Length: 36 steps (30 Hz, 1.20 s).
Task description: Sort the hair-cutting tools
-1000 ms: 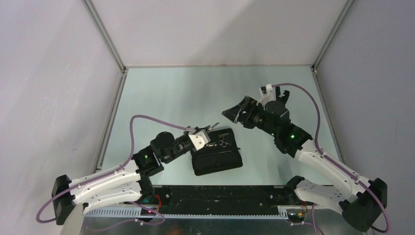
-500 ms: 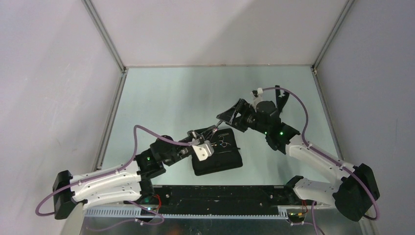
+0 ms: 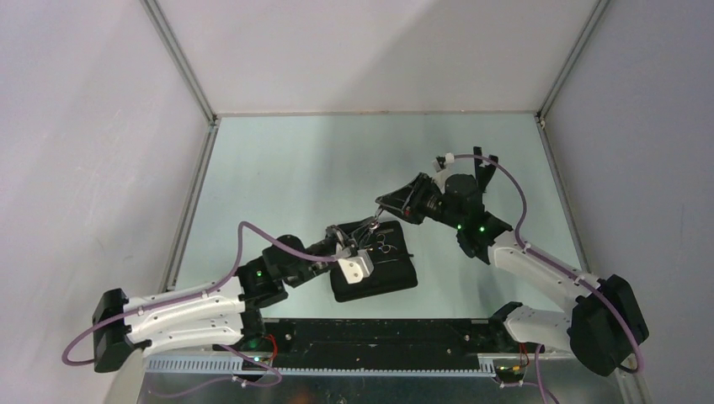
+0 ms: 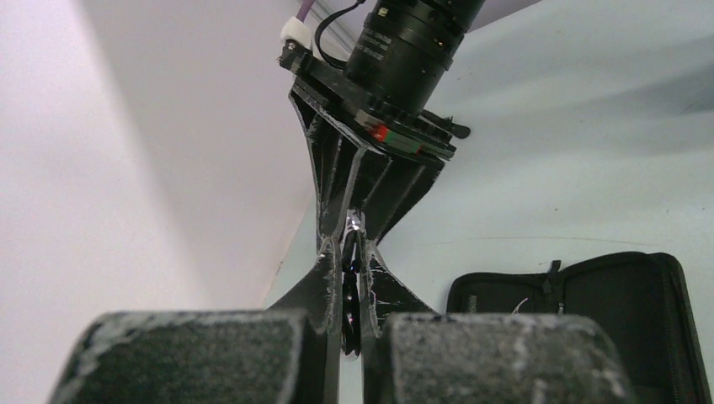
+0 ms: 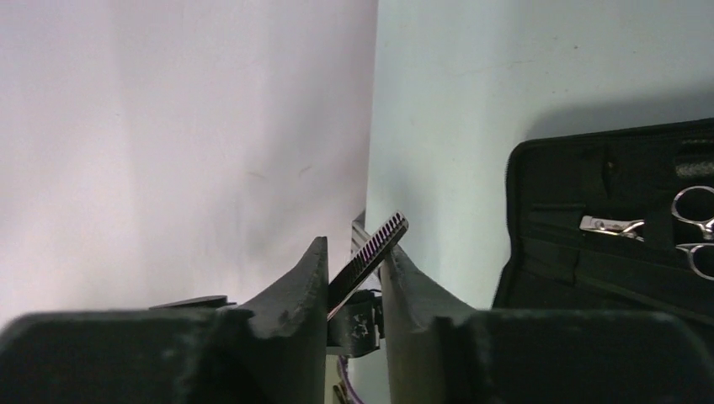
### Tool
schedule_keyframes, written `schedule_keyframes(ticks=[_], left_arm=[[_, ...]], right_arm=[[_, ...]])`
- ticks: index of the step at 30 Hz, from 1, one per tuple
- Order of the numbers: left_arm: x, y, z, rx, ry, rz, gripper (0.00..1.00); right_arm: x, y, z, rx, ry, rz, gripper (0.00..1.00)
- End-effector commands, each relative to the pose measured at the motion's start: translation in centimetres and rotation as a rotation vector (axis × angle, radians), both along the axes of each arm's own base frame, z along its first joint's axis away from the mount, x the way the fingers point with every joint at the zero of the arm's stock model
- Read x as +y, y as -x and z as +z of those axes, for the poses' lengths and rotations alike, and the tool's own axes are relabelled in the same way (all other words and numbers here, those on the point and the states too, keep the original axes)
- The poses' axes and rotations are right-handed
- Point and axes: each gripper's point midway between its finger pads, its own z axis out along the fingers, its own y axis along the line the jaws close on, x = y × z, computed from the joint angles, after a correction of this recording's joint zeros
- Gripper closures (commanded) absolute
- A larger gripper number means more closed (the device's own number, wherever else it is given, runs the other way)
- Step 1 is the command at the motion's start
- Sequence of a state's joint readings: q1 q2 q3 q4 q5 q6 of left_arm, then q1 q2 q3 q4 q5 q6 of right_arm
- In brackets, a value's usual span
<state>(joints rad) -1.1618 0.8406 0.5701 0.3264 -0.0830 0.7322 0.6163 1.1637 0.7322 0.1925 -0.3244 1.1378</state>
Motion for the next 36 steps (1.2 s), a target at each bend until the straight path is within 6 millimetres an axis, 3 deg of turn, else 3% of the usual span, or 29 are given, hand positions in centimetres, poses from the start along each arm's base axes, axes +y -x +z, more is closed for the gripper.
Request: schedule_keyframes(ticks=[1, 4, 6, 7, 11, 15, 22, 27, 31, 36], left_arm=[[-0.4, 0.7, 1.1, -0.024, 0.033, -0.028, 0.97], [-0.5, 1.2, 0.4, 0.009, 0.018, -0.053, 0.89], [-0.6, 1.6, -0.1, 0.039, 0.01, -0.069, 0.77], [-0.5, 1.7, -0.3, 0.051, 0.011, -0.072, 0.64], [-0.2, 1.7, -1.0, 0.175, 0.063, -0.043, 0.35], [0.6, 1.3, -0.5, 0.396, 0.214, 0.036, 0.14], [1.5, 1.3, 0.6, 0.789, 0.546, 0.119, 0.05], [1.9, -0.3, -0.9, 1.067, 0.712, 0.226, 0.07], [1.7, -1.3, -1.6, 1.151, 0.728, 0.264, 0.14], [0.8, -2.5, -2.2, 1.175, 0.611, 0.349, 0.15]], right_arm=[[0.3, -0.2, 2.3, -0.037, -0.104, 0.018, 0.81], [0.1, -0.3, 2.4, -0.029, -0.125, 0.014, 1.0], [-0.1, -0.4, 2.6, -0.032, -0.129, 0.005, 1.0], [-0.2, -0.5, 2.7, -0.037, -0.13, 0.0, 1.0], [-1.4, -1.3, 2.7, -0.053, -0.131, -0.059, 1.0], [-3.2, -2.6, 2.8, -0.127, -0.127, -0.139, 1.0], [-5.8, -4.0, 4.1, -0.319, -0.158, -0.252, 1.0], [-5.9, -4.0, 3.8, -0.375, -0.158, -0.255, 1.0], [-5.2, -3.6, 3.2, -0.4, -0.129, -0.217, 1.0], [-4.1, -2.9, 2.7, -0.42, -0.096, -0.184, 1.0]])
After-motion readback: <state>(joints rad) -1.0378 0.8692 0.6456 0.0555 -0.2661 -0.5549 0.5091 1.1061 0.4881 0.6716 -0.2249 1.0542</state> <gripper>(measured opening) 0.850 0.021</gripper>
